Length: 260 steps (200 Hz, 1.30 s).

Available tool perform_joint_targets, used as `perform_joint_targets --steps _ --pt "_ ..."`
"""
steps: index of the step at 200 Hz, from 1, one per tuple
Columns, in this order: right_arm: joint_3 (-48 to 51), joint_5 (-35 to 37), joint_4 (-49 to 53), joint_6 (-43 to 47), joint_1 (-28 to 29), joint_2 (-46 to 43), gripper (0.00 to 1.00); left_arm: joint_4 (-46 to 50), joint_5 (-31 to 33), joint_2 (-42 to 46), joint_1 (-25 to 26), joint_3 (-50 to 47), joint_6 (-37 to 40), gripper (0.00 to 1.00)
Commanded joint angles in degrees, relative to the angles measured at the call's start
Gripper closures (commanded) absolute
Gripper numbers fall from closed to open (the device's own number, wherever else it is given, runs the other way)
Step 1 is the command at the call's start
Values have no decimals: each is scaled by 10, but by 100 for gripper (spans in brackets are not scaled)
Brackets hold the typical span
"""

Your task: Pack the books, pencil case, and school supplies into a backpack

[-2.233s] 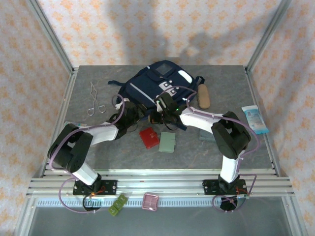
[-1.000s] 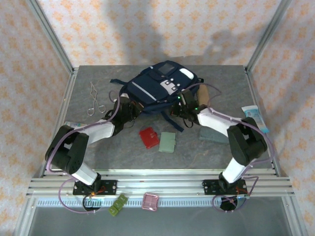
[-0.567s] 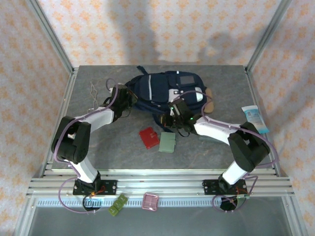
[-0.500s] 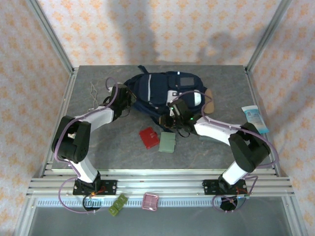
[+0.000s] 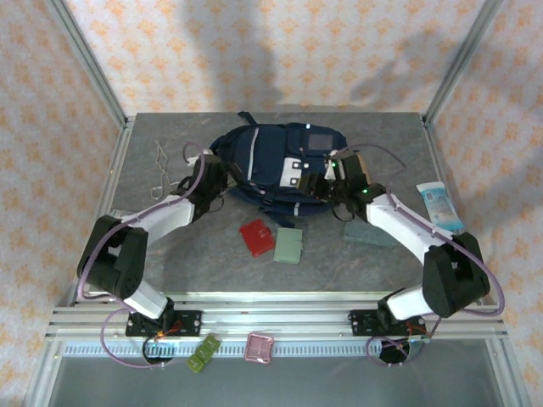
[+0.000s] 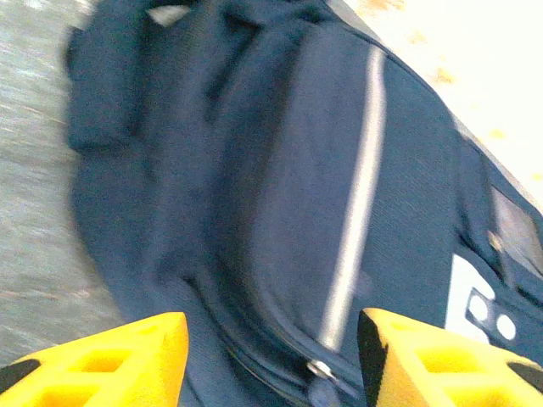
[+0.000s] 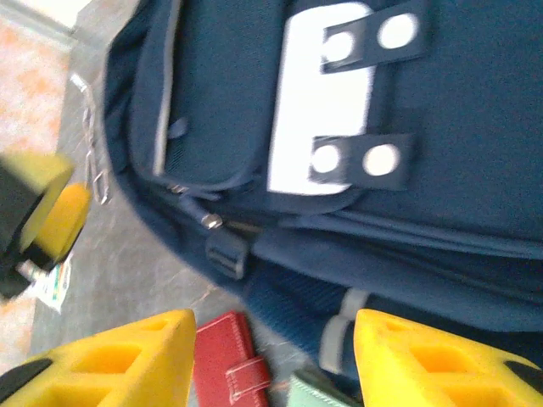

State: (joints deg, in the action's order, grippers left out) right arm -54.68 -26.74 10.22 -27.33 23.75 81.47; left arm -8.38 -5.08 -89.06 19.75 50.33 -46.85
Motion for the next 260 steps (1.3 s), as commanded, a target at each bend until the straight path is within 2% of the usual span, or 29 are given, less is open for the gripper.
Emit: perform_joint_targets --steps 1,27,75,146,177,209,230,260 --pt "8 -7 41 -51 -30 19 49 11 -4 2 41 18 6 43" --pt "15 6 44 -75 -43 24 46 8 -4 -22 79 27 4 43" --pt "24 -41 23 -140 -48 70 46 -12 -7 -62 100 35 -5 43" --pt "53 34 -42 -241 -54 75 46 -26 -5 -83 109 22 -6 43" --pt "86 28 -134 -338 -62 89 50 -29 -9 -93 111 22 -6 44" --pt "95 22 -135 -425 -63 120 51 -35 -16 -101 114 19 -10 44" --pt "90 48 -99 -430 -63 129 50 -40 -18 -99 115 15 -15 44" --pt "98 47 -87 -410 -52 133 49 -39 -18 -93 115 15 -17 44"
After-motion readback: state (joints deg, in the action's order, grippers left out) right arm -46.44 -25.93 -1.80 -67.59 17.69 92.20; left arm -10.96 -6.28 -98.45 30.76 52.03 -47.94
